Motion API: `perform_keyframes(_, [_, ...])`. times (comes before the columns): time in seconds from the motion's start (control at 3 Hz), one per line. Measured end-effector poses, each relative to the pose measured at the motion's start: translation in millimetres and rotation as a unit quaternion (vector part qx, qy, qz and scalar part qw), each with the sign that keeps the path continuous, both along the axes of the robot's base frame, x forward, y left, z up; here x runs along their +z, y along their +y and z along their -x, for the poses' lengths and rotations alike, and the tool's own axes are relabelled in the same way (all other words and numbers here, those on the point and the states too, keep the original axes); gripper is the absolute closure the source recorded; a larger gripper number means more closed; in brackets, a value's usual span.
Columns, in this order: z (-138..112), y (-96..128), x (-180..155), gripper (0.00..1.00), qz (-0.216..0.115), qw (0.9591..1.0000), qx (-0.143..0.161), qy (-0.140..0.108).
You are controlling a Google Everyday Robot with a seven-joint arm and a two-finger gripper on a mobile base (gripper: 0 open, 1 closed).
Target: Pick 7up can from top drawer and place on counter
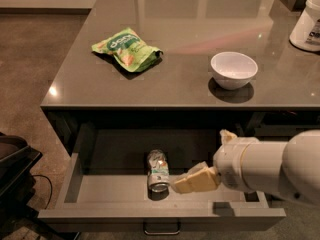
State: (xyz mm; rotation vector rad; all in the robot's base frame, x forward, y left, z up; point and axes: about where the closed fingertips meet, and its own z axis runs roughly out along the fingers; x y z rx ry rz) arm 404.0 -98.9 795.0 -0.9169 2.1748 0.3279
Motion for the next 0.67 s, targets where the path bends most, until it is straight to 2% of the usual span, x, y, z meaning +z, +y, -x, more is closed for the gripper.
perform_keyframes(0.33, [3.1,38.3,-29.4,0.00,-0.040,0.9991,0.003,0.016])
perform_keyframes(0.67, [3.2,38.3,-29.3,0.00,-0.040,0.9991,0.003,0.015])
